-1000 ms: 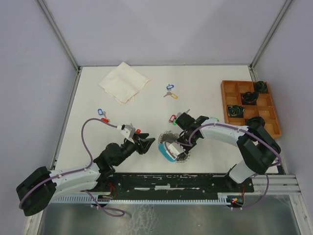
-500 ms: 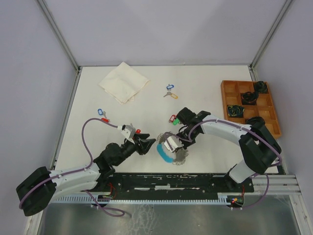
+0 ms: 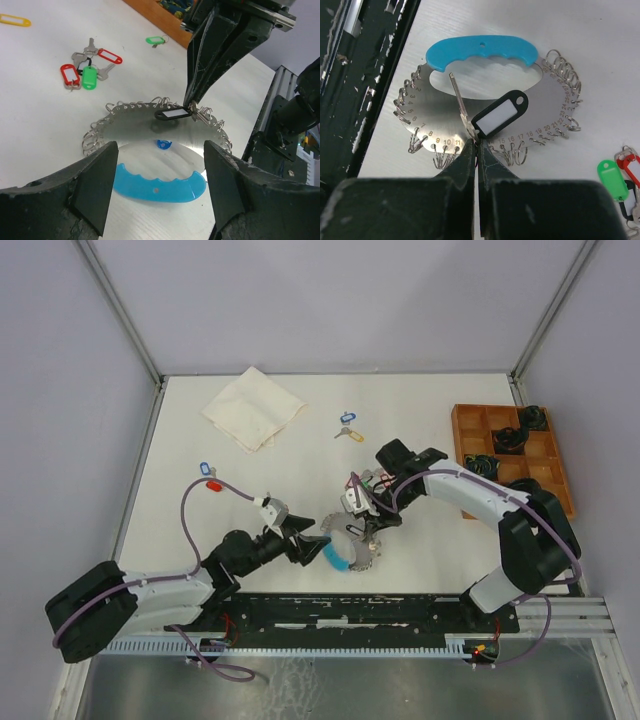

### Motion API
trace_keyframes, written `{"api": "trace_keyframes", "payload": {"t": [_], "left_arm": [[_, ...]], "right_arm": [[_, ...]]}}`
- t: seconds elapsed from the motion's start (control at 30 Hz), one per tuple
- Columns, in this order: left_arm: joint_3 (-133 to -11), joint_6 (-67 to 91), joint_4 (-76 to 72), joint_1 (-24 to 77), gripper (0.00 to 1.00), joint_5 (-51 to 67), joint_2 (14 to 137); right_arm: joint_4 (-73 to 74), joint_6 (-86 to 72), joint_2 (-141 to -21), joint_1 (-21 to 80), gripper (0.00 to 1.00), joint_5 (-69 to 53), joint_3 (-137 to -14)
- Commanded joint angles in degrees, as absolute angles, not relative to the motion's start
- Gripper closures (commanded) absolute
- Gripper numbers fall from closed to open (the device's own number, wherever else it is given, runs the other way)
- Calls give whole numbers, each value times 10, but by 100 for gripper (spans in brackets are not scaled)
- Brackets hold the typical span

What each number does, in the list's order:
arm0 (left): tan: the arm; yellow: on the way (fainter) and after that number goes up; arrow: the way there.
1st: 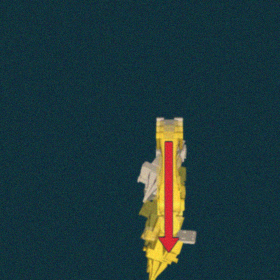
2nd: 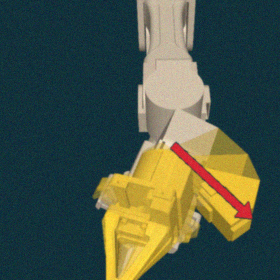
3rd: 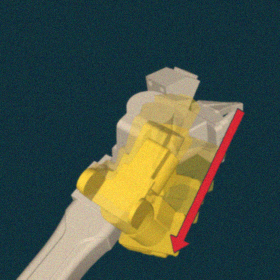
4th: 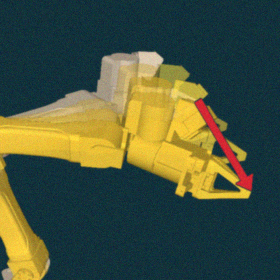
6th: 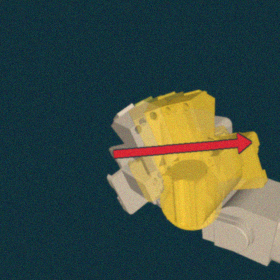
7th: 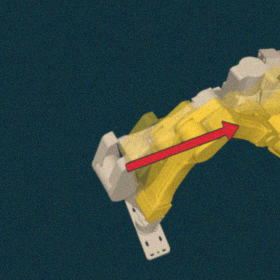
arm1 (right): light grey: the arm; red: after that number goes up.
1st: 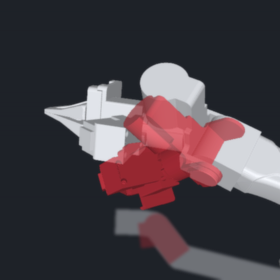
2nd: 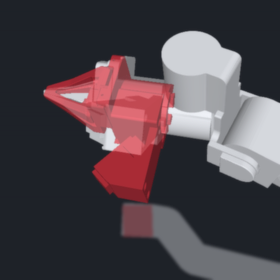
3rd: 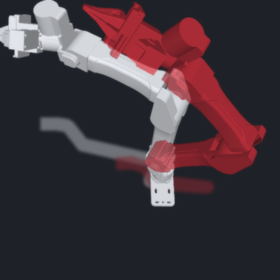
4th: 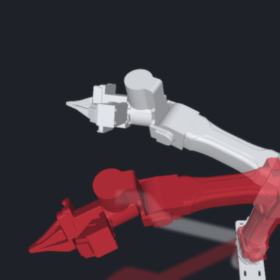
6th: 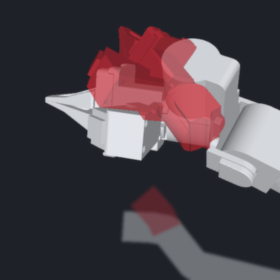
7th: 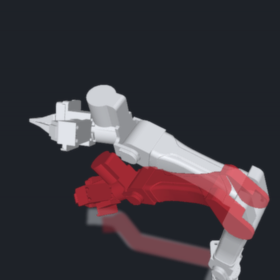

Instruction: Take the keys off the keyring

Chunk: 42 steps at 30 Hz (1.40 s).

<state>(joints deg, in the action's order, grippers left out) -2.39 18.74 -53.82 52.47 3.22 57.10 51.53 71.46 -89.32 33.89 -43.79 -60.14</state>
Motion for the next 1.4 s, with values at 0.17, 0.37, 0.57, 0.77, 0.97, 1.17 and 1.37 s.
{"api": "trace_keyframes", "payload": {"t": [0.17,0.37,0.57,0.77,0.97,1.17,1.37], "left_arm": [[-51,271,-693,523,21,100,617],[-76,308,-706,522,21,113,663],[-96,360,-743,522,21,125,715],[-112,423,-786,522,21,98,763],[-126,504,-857,522,20,52,809],[-145,565,-845,524,21,-22,819],[-173,595,-778,537,25,-49,820]], "right_arm": [[482,581,-845,313,99,-542,-634],[452,540,-818,311,99,-561,-627],[427,507,-802,307,99,-569,-620],[398,480,-779,306,99,-574,-611],[396,484,-769,306,99,-572,-606],[393,486,-765,308,99,-567,-604],[387,481,-762,313,99,-556,-603]]}}
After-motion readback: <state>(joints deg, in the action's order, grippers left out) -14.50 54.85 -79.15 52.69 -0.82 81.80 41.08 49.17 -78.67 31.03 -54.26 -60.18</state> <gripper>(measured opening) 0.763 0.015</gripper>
